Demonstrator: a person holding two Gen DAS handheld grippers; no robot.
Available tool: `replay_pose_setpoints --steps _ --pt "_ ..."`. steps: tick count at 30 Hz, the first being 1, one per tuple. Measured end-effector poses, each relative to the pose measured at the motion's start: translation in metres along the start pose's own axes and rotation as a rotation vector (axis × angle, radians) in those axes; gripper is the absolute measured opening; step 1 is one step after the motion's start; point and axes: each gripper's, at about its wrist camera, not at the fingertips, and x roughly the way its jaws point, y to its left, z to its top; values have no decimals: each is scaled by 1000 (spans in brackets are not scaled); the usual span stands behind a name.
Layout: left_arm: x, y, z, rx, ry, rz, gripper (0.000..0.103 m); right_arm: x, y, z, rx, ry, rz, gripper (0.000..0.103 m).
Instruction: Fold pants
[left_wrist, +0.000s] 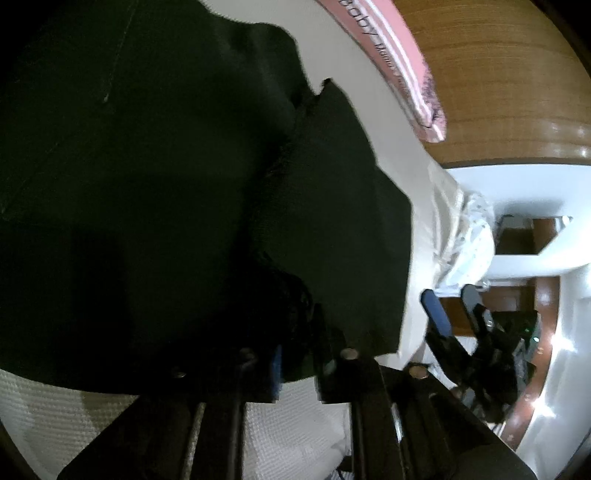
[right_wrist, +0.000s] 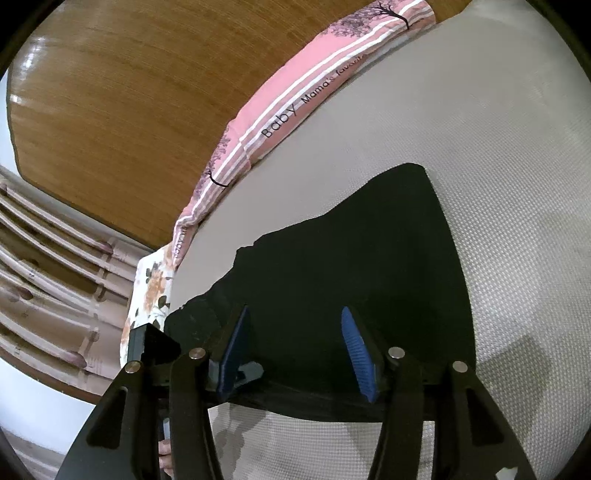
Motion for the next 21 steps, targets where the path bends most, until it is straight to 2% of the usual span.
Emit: replay_pose_setpoints --steps 3,6,10,15,21 --pt "-6 -8 -4 38 -35 24 8 -1 -3 0 4 -3 -38 50" --pt "-23 -23 -12 133 -90 51 8 0 -9 0 12 -2 -90 50" --pt "-40 -23 -23 169 -131 84 7 5 -21 -2 86 15 -92 50" --pt "-35 5 -22 142 -115 147 8 13 -27 -5 97 40 -137 50" --pt "-28 6 -23 178 -110 196 9 24 -27 -13 54 69 -220 48"
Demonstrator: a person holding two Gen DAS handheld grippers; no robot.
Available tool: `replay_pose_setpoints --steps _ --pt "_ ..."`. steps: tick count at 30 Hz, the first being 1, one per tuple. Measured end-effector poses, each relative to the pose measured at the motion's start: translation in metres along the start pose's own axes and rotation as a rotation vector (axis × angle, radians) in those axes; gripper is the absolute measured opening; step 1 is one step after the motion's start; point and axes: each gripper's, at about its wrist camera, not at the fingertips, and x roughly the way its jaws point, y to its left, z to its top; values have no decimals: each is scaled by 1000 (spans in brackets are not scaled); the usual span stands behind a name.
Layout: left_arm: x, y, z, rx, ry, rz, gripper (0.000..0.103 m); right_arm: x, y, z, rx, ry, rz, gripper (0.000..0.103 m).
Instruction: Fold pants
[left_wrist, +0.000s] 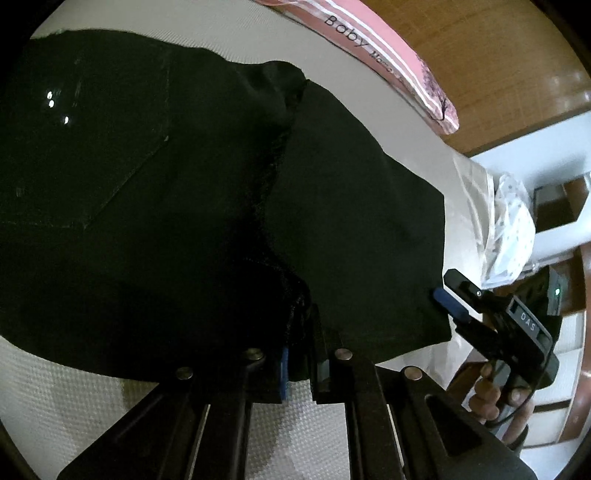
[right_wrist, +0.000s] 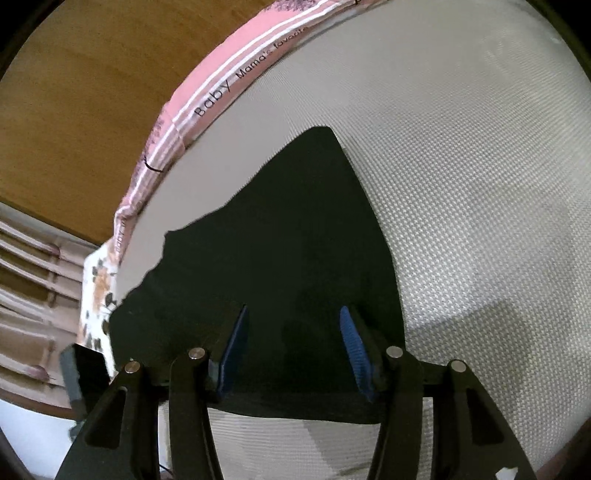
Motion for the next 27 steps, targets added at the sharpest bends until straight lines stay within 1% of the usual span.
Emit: replay_pose_setpoints --steps 6,9,10,11,13,17,19,22,26,27 --pt "-5 -1 -2 40 -12 19 16 3 4 -3 -36 8 -25 49" --pt "-12 -7 -3 80 -42 68 25 5 10 -5 -58 10 -35 50" --pt "-15 -8 -5 96 -54 90 31 6 12 -6 -65 10 -37 50" --pt "-19 -8 -6 114 -70 112 34 6 13 -7 -74 12 -40 51" --pt "-28 -5 -8 127 -95 122 35 8 17 -10 -97 17 -40 53" --pt "-53 15 -10 69 -148 137 36 11 26 -15 -140 29 -50 54" --pt "-71 33 -12 30 -191 160 37 13 30 -18 -161 35 -53 54" --pt "-96 60 -14 -42 -241 195 38 15 36 -21 -192 33 -74 55" --pt "-131 99 -20 -177 -327 211 40 17 41 -22 -228 39 -101 57" --pt "-137 107 -23 -196 -346 218 40 17 43 -22 -234 39 -109 57"
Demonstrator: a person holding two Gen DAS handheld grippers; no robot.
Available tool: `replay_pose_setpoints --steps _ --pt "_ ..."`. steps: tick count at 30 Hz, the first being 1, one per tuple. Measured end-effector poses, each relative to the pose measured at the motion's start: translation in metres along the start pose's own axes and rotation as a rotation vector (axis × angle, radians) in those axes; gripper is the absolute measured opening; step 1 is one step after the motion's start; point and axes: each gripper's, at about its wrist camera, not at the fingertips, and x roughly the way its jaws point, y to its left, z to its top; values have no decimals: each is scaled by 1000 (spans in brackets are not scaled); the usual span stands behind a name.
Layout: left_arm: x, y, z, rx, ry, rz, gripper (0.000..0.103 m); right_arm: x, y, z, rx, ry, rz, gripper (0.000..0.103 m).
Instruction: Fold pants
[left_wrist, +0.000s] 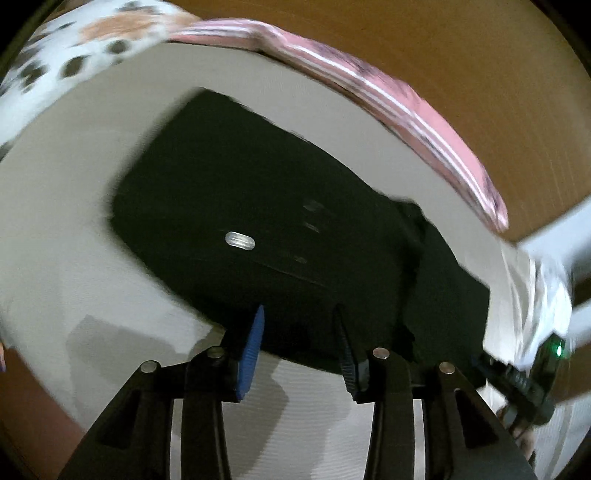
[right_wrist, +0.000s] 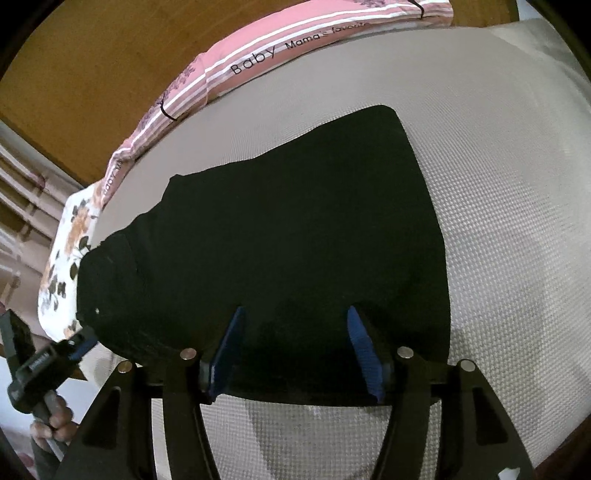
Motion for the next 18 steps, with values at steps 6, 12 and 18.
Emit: replay_pose_setpoints --steps 6,12,18 --pt "-8 40 3 -88 -86 84 47 10 23 11 -63 21 0 56" --pt "-6 48 -4 -96 -141 123 48 23 82 31 -222 -19 16 43" --pt "-5 55 -5 -117 -145 142 52 51 140 53 -370 -32 -19 27"
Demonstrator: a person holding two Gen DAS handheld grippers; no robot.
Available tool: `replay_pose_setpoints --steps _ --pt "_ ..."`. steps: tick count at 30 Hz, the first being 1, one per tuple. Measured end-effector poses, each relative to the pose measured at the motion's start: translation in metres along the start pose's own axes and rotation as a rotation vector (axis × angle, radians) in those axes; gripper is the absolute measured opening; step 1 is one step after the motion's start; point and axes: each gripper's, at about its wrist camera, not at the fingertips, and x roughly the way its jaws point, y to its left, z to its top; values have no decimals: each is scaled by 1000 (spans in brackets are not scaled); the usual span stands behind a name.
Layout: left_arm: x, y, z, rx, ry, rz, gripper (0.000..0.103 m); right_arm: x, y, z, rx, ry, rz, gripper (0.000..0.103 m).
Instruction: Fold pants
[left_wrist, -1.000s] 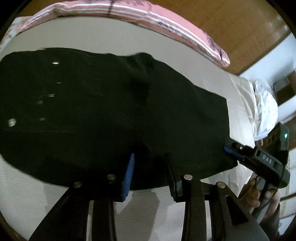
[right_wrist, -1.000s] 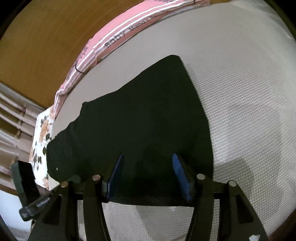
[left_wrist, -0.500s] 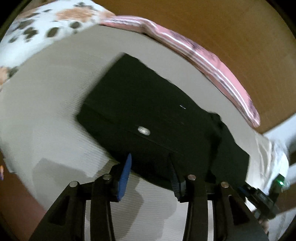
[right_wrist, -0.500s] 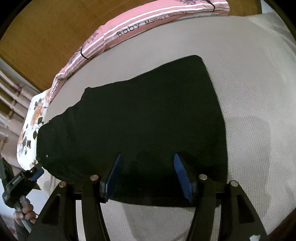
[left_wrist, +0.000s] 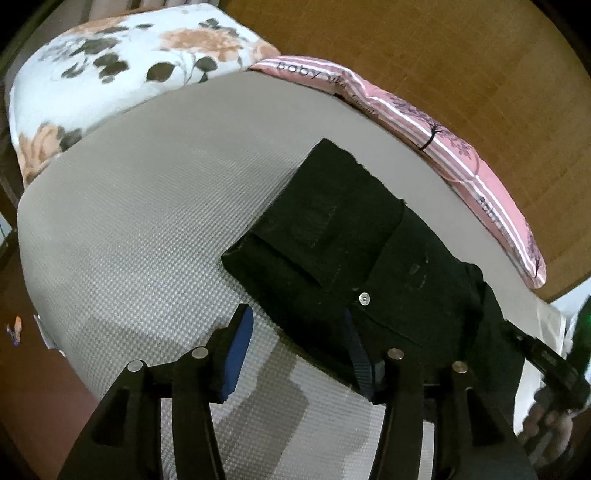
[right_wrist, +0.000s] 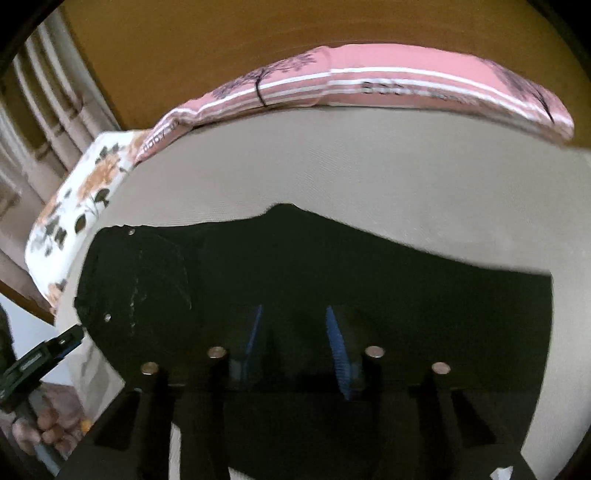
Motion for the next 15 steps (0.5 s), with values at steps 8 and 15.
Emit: replay_pose_setpoints --steps 8,15 --pt "0 9 5 -59 -9 -21 55 57 16 16 -56 57 -105 24" --pt "6 28 4 -159 9 -69 55 61 19 25 -82 66 -122 25"
